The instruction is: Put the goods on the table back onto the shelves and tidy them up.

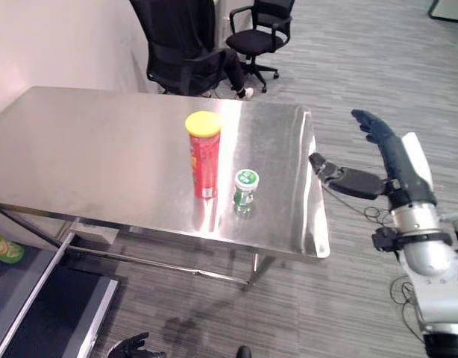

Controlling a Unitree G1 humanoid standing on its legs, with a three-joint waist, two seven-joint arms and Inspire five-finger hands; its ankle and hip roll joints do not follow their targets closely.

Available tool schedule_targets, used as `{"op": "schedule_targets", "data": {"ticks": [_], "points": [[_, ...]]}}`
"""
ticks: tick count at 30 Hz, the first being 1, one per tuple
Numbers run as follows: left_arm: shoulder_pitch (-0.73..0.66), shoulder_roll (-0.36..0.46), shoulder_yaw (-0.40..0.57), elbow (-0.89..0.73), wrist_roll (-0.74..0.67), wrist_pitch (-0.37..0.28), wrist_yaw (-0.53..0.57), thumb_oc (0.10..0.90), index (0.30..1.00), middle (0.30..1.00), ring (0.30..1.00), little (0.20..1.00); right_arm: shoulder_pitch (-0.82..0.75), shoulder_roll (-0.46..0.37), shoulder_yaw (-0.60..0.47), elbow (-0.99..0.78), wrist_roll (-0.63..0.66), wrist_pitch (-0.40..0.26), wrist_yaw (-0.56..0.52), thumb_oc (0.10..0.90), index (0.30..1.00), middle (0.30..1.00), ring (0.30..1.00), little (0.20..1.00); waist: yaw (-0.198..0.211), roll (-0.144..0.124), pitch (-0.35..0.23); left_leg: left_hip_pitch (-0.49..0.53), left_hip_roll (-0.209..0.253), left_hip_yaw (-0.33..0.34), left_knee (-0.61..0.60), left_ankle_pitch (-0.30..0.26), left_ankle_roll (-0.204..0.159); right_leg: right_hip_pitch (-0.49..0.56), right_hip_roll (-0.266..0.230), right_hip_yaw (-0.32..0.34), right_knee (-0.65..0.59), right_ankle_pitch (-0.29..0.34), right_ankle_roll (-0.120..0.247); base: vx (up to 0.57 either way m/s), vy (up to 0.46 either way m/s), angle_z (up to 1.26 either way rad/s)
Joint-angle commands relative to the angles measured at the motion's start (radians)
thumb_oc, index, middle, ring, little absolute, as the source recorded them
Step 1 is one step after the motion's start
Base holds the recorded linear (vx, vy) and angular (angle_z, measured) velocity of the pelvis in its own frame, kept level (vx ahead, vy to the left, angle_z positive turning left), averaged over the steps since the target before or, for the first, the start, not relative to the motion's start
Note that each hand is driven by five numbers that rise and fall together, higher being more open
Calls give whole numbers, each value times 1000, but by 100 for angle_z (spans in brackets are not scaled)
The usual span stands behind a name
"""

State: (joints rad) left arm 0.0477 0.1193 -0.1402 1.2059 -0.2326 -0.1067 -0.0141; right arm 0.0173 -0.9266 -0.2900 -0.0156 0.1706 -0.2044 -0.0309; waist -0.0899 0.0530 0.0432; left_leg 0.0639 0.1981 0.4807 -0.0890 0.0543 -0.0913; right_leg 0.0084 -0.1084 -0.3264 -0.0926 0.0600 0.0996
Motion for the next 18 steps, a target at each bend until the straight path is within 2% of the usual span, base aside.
{"op": "schedule_targets", "data": {"ticks": [1, 11, 16, 17, 18], "points": [[-34, 24, 7, 60, 21, -43, -4, 800, 900, 900, 900, 900, -115, -13, -73, -102, 70, -108, -14, 800, 900, 900, 900, 900, -6, -58, -47, 47, 97, 47, 2, 74, -90, 49, 14, 62, 5, -63, 30, 0, 0, 0], [-29, 17, 0, 56, 53, -48, -5, 800, 900, 900, 900, 900, -121, 40, 21, -176, -36, -92, 42, 800, 900, 900, 900, 900, 8, -50, -50, 50, 97, 38, 2, 69, -89, 59, 10, 51, 5, -63, 29, 0, 0, 0], [-33, 14, 1, 54, 65, -51, 3, 800, 900, 900, 900, 900, -124, 42, 42, -190, -91, -92, 37, 800, 900, 900, 900, 900, 9, -52, -51, 49, 96, 37, 2, 68, -90, 59, 9, 49, 5, -61, 30, 17, 1, 3], [-34, 14, 3, 56, 69, -52, 7, 800, 900, 900, 900, 900, -125, 42, 47, -207, -100, -96, 44, 800, 900, 900, 900, 900, 10, -52, -54, 54, 96, 19, 2, 48, -100, 65, 8, 59, 5, -76, 38, 10, -4, 8], [-34, 14, 4, 55, 69, -52, 7, 800, 900, 900, 900, 900, -125, 42, 47, -208, -99, -96, 44, 800, 900, 900, 900, 900, 10, -54, -50, 47, 97, 34, 2, 67, -91, 58, 7, 46, 5, -60, 32, 9, -2, 14]]}}
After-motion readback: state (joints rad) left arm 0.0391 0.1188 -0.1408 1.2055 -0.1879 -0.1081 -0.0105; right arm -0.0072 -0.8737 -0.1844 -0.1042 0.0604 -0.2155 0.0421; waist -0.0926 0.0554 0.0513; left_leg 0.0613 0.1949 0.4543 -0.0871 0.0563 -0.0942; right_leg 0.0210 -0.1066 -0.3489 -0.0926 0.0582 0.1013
